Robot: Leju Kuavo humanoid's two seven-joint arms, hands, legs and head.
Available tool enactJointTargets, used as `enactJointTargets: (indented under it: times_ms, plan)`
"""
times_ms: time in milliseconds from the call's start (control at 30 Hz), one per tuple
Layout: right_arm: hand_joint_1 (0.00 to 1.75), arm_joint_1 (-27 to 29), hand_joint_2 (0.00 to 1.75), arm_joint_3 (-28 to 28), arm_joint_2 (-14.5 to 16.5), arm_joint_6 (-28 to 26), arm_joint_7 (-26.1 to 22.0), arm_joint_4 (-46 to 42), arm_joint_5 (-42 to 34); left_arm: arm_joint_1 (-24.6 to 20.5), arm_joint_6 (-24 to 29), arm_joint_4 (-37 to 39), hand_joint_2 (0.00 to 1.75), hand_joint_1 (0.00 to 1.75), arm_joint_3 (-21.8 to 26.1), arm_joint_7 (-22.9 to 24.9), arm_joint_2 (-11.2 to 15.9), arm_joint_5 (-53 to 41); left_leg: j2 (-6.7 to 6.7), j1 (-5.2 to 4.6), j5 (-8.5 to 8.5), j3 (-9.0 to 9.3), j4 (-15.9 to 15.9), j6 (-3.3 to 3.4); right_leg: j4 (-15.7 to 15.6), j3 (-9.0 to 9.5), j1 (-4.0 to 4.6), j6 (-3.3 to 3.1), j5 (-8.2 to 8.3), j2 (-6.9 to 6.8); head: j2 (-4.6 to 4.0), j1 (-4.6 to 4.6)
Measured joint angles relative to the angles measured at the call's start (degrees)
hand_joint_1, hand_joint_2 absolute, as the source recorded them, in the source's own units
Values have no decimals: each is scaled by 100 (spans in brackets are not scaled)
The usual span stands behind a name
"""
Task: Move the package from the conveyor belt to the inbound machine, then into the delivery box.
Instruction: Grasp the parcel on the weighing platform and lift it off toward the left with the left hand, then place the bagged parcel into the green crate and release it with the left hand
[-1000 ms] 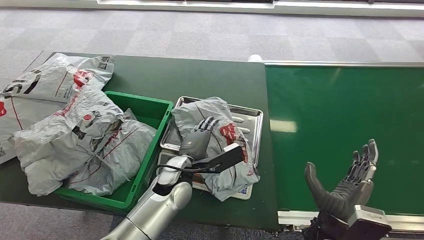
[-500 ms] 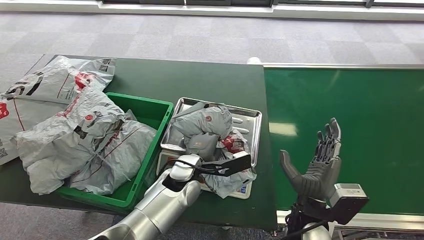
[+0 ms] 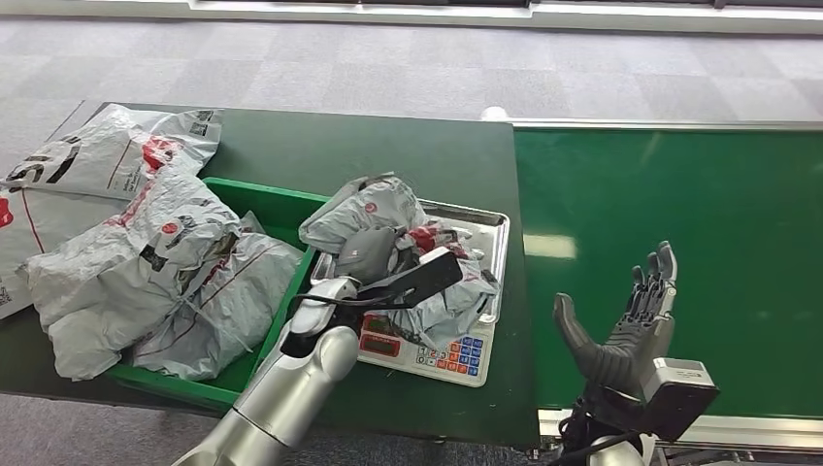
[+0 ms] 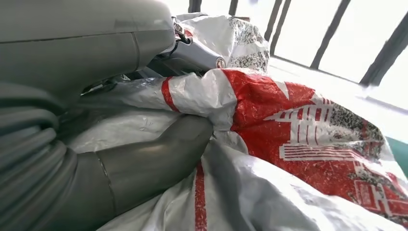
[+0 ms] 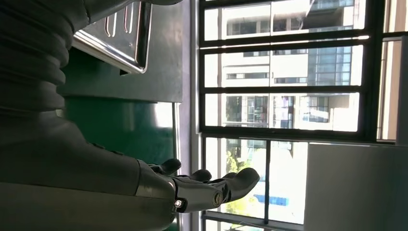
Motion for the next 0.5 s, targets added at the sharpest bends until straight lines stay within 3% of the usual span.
enactJointTargets:
  times_ms: [133,267,400,500]
  plan:
    - [0,124,175,-56,0,-90,-13,-10,-13,86,44,-976,175,175,233,-29,234,69,0,0,0,-4,0,0,0,-4,0,0,-1,-1,0,0]
    - [0,138,175,-57,0,-103,-14,-10,-15,102,61,-1099,175,175,261,-39,269,75,0,0,0,-5,0,0,0,-5,0,0,-1,-1,0,0]
    - [0,455,175,-59,-96,-397,-32,-45,-258,125,432,-2576,175,175,974,-147,904,599,3,1,-1,-15,-1,-1,1,-17,1,-1,-2,2,0,-1]
    - [0,608,175,-58,-153,-445,-30,-45,-315,114,535,-2774,175,175,1333,-162,1232,698,3,3,0,-14,-1,-1,1,-17,2,-2,-3,3,0,-2]
